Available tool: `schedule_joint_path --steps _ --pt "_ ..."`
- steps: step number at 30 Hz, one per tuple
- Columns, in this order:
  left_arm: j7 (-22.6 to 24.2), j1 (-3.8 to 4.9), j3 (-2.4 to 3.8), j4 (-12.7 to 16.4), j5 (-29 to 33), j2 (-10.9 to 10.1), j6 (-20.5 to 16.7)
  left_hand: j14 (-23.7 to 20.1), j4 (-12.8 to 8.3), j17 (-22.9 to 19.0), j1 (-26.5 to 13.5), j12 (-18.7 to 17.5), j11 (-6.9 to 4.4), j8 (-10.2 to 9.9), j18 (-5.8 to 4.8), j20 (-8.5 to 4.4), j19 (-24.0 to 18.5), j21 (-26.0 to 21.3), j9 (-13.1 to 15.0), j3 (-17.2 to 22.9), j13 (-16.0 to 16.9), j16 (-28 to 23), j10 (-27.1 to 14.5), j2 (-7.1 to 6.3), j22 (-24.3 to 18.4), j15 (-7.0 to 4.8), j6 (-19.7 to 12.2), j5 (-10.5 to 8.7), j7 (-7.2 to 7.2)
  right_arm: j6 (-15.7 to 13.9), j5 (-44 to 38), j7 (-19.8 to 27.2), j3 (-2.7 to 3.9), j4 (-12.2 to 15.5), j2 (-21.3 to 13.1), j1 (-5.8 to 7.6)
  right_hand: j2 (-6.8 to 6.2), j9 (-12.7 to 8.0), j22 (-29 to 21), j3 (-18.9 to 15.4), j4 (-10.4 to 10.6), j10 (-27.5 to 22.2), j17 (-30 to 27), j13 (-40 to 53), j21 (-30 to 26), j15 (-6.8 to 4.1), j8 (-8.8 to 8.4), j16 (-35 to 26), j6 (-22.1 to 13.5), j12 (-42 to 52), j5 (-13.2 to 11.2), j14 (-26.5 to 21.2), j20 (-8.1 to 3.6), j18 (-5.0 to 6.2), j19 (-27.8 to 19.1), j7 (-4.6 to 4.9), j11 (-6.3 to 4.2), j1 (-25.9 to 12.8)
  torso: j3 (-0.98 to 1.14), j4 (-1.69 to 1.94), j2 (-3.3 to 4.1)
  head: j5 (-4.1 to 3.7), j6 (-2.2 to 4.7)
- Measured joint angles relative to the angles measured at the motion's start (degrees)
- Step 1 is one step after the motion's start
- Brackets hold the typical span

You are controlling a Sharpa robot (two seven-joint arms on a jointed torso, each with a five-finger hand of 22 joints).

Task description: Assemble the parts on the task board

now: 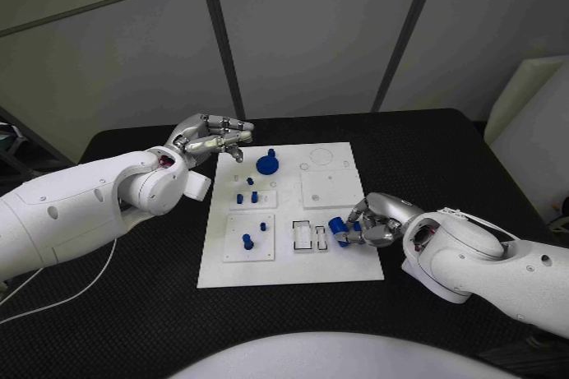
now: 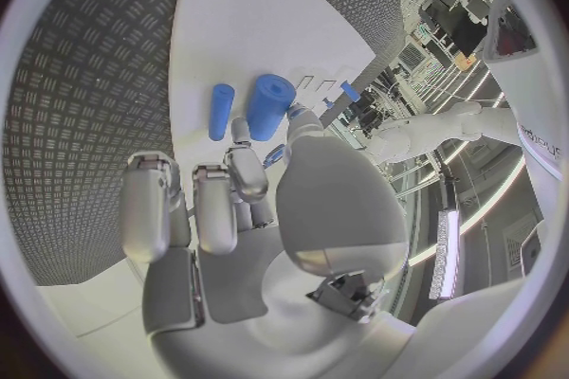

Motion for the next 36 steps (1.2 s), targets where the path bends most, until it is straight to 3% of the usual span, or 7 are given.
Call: schedule_joint_path --steps 9,13,18,25,36 --pt "0.0 0.0 0.0 0.2 0.0 -0.4 0.0 0.0 0.0 0.0 0.0 0.0 0.0 0.0 -0.01 0.0 0.0 0.0 0.0 0.0 0.0 0.0 0.0 0.0 0.0 0.0 0.0 0.0 0.0 0.5 -0.3 -0.8 0.16 -1.3 1.6 -0.04 0.29 0.5 0.0 -0.2 -0.2 0.0 0.0 0.4 0.0 0.09 0.73 0.0 0.0 0.0 -0.1 0.1 0.0 0.0 0.0 -0.01 0.0 -0.2 -0.01 0.05 -0.02 0.46 -0.1" --pt "0.0 0.0 0.0 0.3 0.0 -0.4 0.0 0.0 0.0 -0.1 0.0 0.0 0.0 0.0 -0.01 0.0 0.0 -0.2 0.0 0.0 0.0 0.0 0.0 0.0 -0.1 0.0 0.0 0.0 0.0 0.6 -0.4 -0.9 0.26 -1.6 2.0 -0.16 1.48 1.0 0.0 -0.4 -0.4 0.0 0.0 0.7 0.0 0.09 1.46 0.0 0.1 0.0 0.1 0.1 0.0 0.0 0.0 -0.06 0.0 1.0 -0.01 0.05 -0.02 0.58 -0.14" --pt "0.0 0.0 0.0 0.4 0.0 -0.6 0.0 0.0 0.0 -0.1 0.0 0.0 0.0 0.0 -0.01 0.0 0.0 -0.2 0.0 0.0 0.0 0.0 0.0 0.0 -0.1 0.0 0.0 0.0 0.0 0.1 -0.6 -0.9 0.32 -1.6 2.2 -0.35 3.15 1.6 0.0 0.0 -0.8 0.8 0.0 2.0 0.0 0.09 2.64 0.0 0.7 0.8 2.2 0.1 0.0 0.0 0.0 -0.73 -0.42 2.7 0.01 -0.03 -0.02 0.73 -0.29" --pt "0.0 0.0 0.0 0.4 0.0 -0.6 0.0 0.0 0.0 -0.1 0.0 0.0 0.0 0.0 -0.01 0.0 0.0 -0.2 0.0 0.0 0.0 0.0 0.0 0.0 0.0 0.0 0.0 0.0 0.0 -2.0 -0.2 -0.8 0.02 -0.5 1.4 -0.77 4.25 2.1 0.0 0.1 -1.2 2.0 0.0 3.6 0.3 -0.35 3.55 0.2 1.9 1.7 5.6 0.1 -0.32 0.01 0.3 -1.48 -1.14 4.6 0.06 -0.17 -0.04 0.82 -0.33" --pt "0.0 0.0 0.0 0.3 0.0 -0.4 0.0 0.0 0.0 -0.1 0.0 0.2 0.0 0.0 -0.01 0.0 0.0 -0.2 0.0 0.0 0.0 0.0 0.0 0.0 0.0 0.0 0.0 0.0 0.0 -8.6 2.7 -0.4 0.07 3.6 -0.9 -0.85 5.06 2.1 0.0 0.1 -1.2 2.9 0.0 4.6 0.5 -0.76 3.98 0.4 2.1 2.7 6.8 0.1 -0.53 0.01 0.5 -1.39 -1.23 5.4 0.06 -0.12 -0.04 0.48 -0.04"
